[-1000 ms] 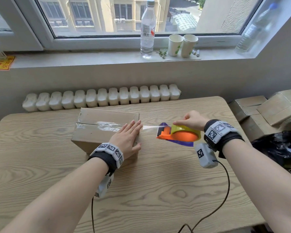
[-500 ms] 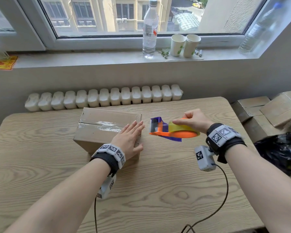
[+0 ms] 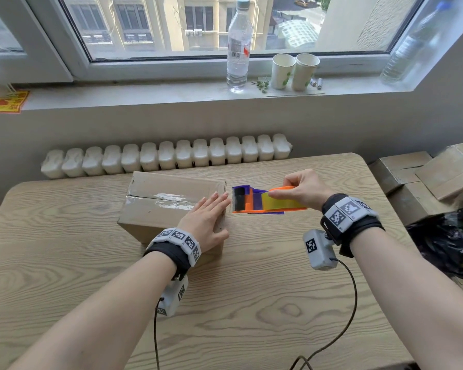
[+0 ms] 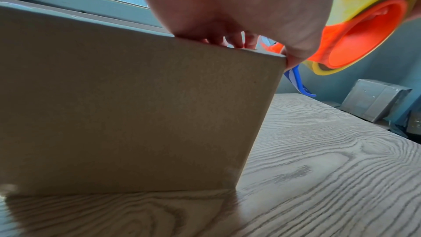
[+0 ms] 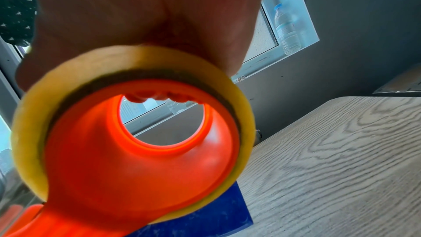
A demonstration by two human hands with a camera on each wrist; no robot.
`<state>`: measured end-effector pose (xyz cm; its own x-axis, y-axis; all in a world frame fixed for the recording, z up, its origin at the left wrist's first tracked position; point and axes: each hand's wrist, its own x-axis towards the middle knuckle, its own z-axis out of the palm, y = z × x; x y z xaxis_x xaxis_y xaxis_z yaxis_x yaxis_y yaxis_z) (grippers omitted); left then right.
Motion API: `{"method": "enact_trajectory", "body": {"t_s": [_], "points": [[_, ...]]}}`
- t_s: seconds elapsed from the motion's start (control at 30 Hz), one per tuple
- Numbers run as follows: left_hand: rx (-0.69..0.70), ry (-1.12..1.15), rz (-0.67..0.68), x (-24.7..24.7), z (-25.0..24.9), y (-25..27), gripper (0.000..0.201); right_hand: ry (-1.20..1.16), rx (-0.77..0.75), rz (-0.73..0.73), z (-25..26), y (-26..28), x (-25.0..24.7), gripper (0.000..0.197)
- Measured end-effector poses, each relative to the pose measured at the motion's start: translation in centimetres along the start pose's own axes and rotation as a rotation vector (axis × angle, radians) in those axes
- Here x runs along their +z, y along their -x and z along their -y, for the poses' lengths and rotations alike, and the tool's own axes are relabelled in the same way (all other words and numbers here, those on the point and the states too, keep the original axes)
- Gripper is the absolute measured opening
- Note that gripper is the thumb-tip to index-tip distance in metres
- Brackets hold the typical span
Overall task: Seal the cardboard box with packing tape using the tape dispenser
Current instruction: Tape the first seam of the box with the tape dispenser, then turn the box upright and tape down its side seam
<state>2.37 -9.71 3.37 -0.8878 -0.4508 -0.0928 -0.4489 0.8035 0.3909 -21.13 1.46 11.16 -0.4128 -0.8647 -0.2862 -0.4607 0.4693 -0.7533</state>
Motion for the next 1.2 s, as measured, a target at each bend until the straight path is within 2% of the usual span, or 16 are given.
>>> {"method": "enact_trajectory", "body": {"t_s": [0.37, 0.63, 0.73, 0.8, 0.87, 1.0, 1.2], "points": [[0.002, -0.013, 0.027, -0.3, -0.2, 0.1, 0.074, -0.066, 0.032, -0.020, -0.6, 0.1, 0.3, 0.044], [0.020, -0.055, 0.024, 0.2, 0.1, 0.0, 0.075, 0.087, 0.112, -0.006, -2.2, 0.0, -0.5, 0.047], [0.018, -0.094, 0.024, 0.2, 0.1, 0.0, 0.078, -0.069, 0.086, -0.004, -1.9, 0.3, -0.3, 0.044], [0.016, -0.111, 0.039, 0.2, 0.1, -0.1, 0.084, -0.206, 0.043, -0.083, -1.4, 0.4, -0.9, 0.041], [0.009, -0.117, 0.045, 0.2, -0.1, -0.2, 0.086, -0.237, 0.006, -0.143, -0.8, 0.3, -2.2, 0.040], [-0.007, -0.199, 0.054, 0.1, -0.6, -0.4, 0.077, -0.126, 0.006, -0.079, 0.1, 0.4, -3.7, 0.037], [-0.076, -0.324, 0.086, -0.1, -2.4, -0.4, 0.061, -0.087, 0.086, -0.074, -0.7, 1.2, -1.9, 0.036]]}}
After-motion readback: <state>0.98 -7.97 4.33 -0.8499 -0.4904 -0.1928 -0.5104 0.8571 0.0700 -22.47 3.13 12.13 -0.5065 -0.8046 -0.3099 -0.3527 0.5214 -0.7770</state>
